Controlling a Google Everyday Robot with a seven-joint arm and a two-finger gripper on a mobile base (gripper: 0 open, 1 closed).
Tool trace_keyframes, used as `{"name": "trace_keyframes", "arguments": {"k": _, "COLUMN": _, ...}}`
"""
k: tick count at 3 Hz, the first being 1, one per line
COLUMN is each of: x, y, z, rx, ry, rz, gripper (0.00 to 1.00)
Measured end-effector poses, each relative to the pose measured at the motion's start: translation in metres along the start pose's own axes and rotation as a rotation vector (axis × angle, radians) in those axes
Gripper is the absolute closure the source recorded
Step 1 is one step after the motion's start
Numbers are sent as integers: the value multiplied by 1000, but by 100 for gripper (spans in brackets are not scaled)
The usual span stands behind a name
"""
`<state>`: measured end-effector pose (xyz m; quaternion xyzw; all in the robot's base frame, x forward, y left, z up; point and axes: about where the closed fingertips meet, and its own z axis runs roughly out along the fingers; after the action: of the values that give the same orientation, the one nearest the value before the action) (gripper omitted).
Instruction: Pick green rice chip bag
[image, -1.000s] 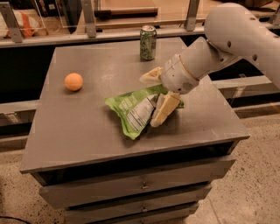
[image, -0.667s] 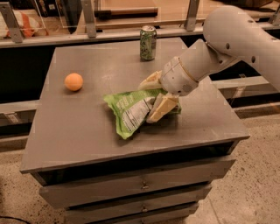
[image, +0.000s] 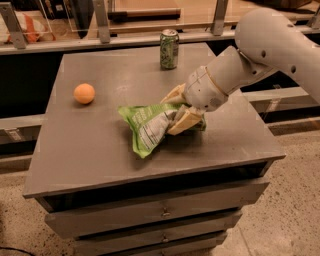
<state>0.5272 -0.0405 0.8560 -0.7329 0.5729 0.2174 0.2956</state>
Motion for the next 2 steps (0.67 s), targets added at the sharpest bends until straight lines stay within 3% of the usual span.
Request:
{"name": "trace_keyframes", "arguments": {"k": 1, "x": -7, "y": 1, "z": -13, "rx": 15, "ry": -85, "rz": 61, "gripper": 100}}
{"name": "trace_keyframes", "arguments": {"k": 2, "x": -25, "y": 1, "z": -34, "rx": 36, "ry": -159, "rz": 99, "gripper": 100}}
